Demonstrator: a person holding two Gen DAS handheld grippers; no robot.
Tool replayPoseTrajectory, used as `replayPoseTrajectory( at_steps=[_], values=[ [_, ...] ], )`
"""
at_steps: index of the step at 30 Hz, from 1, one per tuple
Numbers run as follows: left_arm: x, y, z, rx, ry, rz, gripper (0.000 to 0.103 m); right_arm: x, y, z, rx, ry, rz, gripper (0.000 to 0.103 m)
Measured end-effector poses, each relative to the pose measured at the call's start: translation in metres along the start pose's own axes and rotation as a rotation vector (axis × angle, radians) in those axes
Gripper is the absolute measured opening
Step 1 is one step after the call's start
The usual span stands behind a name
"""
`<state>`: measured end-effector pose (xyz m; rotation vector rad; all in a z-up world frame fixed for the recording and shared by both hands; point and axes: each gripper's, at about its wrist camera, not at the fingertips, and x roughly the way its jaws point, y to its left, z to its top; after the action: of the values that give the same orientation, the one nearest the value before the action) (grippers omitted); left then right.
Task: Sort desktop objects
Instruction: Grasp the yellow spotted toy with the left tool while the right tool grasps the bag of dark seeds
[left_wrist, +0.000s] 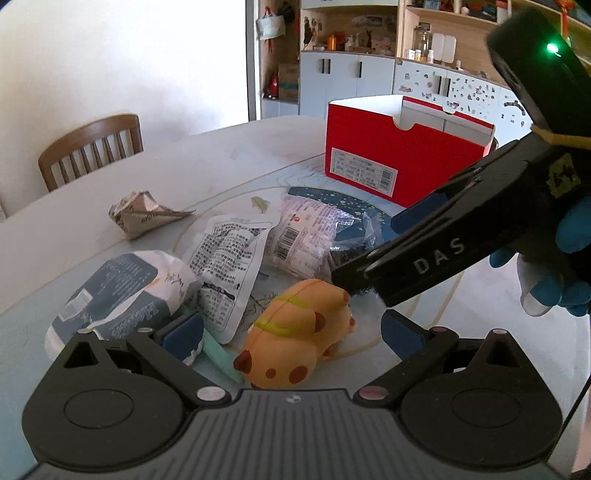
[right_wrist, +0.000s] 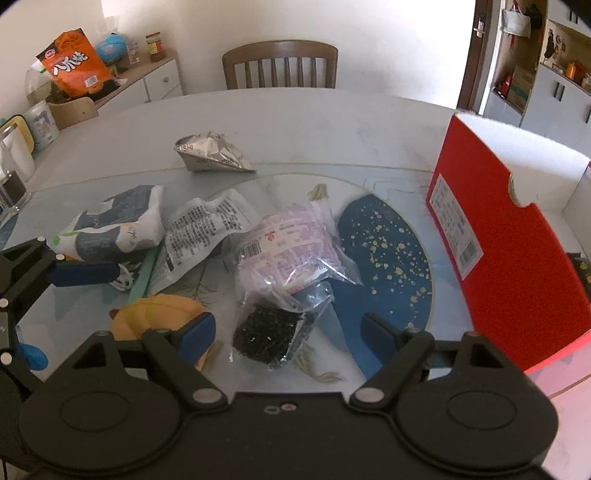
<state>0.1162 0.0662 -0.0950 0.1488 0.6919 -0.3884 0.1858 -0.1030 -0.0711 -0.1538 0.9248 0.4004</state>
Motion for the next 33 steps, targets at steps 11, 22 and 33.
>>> replayPoseTrajectory(
  at_steps=[11, 22, 33],
  values=[
    [0.012, -0.005, -0.004, 0.026, 0.001, -0.009, 0.102, 0.01, -0.001, -0.002, 0.037, 0.01, -0.005, 0.079],
    [0.018, -0.006, -0.006, 0.035, 0.023, -0.001, 0.076, 0.013, -0.001, -0.004, 0.036, 0.021, 0.011, 0.072],
    [0.016, -0.008, -0.007, 0.041, 0.021, 0.021, 0.067, 0.01, 0.0, -0.006, 0.033, 0.019, 0.019, 0.053]
  ],
)
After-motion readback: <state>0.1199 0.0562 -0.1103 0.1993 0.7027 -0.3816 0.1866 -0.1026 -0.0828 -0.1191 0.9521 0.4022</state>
